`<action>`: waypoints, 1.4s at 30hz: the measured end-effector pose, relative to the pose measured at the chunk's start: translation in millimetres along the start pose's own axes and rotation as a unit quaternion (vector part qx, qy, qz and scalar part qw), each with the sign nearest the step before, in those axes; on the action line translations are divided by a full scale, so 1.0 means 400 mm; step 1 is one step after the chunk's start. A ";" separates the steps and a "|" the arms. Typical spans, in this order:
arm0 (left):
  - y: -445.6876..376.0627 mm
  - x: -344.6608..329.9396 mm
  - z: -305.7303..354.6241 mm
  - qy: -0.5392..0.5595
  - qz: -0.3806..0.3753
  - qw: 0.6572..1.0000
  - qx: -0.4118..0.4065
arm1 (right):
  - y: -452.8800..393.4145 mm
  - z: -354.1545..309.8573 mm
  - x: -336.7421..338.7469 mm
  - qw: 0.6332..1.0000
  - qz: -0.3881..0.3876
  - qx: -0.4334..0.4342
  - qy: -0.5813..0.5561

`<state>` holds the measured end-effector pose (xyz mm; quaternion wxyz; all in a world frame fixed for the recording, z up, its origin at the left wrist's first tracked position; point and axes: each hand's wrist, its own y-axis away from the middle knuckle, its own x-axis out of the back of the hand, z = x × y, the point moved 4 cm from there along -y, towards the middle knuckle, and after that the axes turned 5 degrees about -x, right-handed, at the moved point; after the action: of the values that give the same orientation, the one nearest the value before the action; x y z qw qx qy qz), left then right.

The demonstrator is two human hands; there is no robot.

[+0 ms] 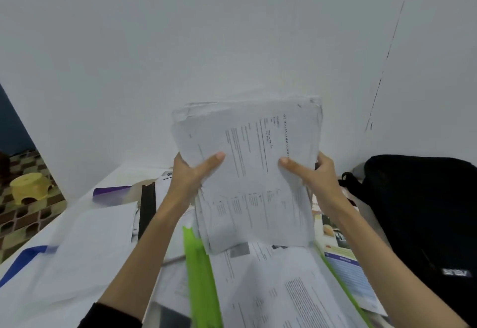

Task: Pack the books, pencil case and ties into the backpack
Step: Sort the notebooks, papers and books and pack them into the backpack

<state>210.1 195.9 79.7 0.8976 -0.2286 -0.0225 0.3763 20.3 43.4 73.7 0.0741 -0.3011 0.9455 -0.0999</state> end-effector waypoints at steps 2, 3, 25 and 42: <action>0.015 0.015 -0.044 -0.024 -0.014 0.999 0.028 | 0.000 0.024 0.002 1.000 0.003 -0.013 0.007; 0.028 0.013 -0.066 -0.033 -0.020 0.998 0.047 | 0.003 0.034 0.001 1.000 0.006 -0.018 0.012; -0.042 -0.029 0.001 -0.002 0.046 0.997 -0.054 | -0.002 0.027 -0.009 0.992 0.117 0.048 -0.021; -0.054 -0.026 -0.019 0.003 0.016 0.997 -0.076 | 0.003 0.024 -0.021 0.990 0.121 0.076 -0.011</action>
<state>218.7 172.5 83.4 0.8714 -0.2979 -0.0447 0.3872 28.5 47.8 64.9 0.1188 -0.1788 0.9638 -0.1580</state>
